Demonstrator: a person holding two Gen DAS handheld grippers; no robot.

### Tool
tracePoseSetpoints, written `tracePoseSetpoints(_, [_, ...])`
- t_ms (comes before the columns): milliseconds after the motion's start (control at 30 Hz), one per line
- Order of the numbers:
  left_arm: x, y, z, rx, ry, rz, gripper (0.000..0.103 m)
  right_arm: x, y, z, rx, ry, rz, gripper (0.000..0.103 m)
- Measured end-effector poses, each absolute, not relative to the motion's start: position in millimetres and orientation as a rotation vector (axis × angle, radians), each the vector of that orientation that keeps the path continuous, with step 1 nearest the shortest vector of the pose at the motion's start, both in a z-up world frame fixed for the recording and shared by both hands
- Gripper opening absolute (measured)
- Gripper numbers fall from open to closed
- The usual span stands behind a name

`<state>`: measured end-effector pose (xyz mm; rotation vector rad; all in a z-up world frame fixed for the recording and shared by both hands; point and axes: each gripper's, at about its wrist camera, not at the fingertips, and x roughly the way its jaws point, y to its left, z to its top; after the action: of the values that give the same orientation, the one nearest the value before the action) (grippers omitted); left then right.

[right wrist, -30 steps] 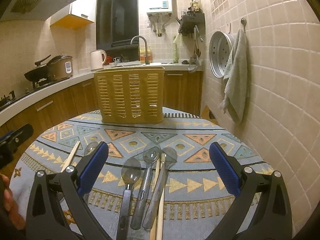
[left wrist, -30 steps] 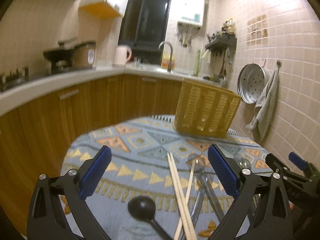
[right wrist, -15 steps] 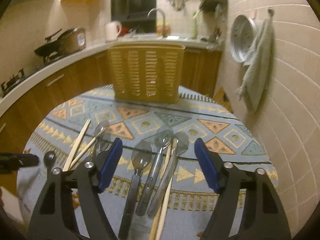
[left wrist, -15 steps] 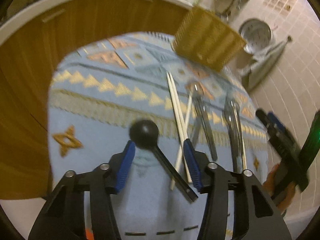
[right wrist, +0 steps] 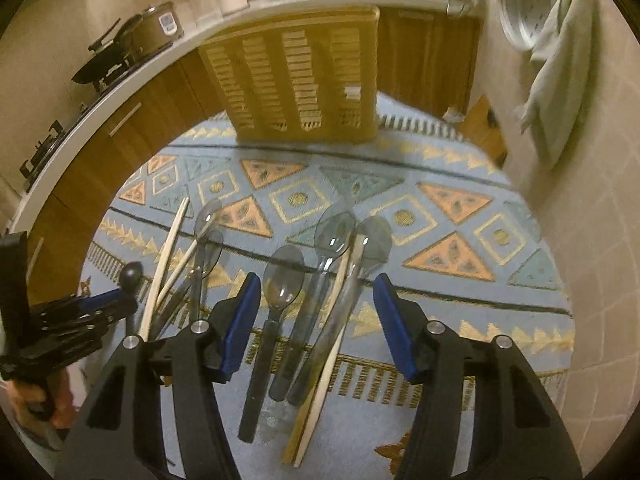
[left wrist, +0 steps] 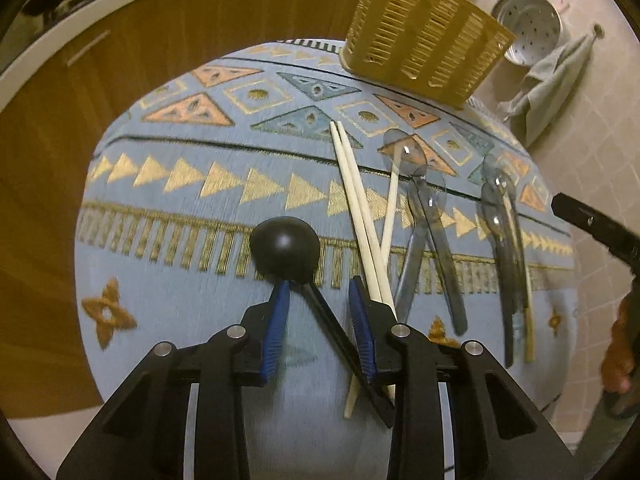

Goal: Organize utensils
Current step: 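Lower the left tool onto the black ladle handle while the right tool lowers onto a clear spoon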

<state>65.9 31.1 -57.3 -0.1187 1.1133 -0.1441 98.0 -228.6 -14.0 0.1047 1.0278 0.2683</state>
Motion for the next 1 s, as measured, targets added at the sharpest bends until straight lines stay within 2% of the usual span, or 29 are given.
tracePoseSetpoints(67, [71.0, 30.1, -56.7, -0.098, 1.114, -0.15, 0.027, 106.2, -230.0, -17.7, 0.12, 1.072, 0.276, 0.049])
tracePoseSetpoints(133, [76.0, 30.7, -57.6, -0.067, 1.11, -0.149, 0.012, 112.5, -232.5, -21.9, 0.142, 1.112, 0.289, 0.041])
tracePoseSetpoints(200, [82.2, 34.1, -57.4, -0.06, 1.111, -0.166, 0.008, 119.5, -234.6, -28.7, 0.174, 1.164, 0.308, 0.039])
tracePoseSetpoints(300, [91.4, 40.2, -56.5, -0.059, 1.124, -0.229, 0.007, 125.4, -232.6, -40.8, 0.163, 1.231, 0.302, 0.039])
tracePoseSetpoints(533, [103.5, 52.2, -50.0, -0.09, 1.14, -0.306, 0.007, 144.3, -247.6, -42.5, 0.149, 1.232, 0.197, 0.039])
tracePoseSetpoints(633, [104.1, 54.4, -45.2, -0.085, 1.13, -0.311, 0.007, 154.8, -254.2, -46.7, 0.157, 1.253, 0.178, 0.036])
tracePoseSetpoints(700, [103.7, 55.3, -43.3, -0.09, 1.127, -0.323, 0.007, 158.8, -250.4, -51.5, 0.138, 1.273, 0.189, 0.027])
tracePoseSetpoints(1000, [104.8, 58.2, -44.5, -0.099, 1.142, -0.325, 0.007, 173.9, -245.0, -68.5, 0.179, 1.332, 0.183, 0.023])
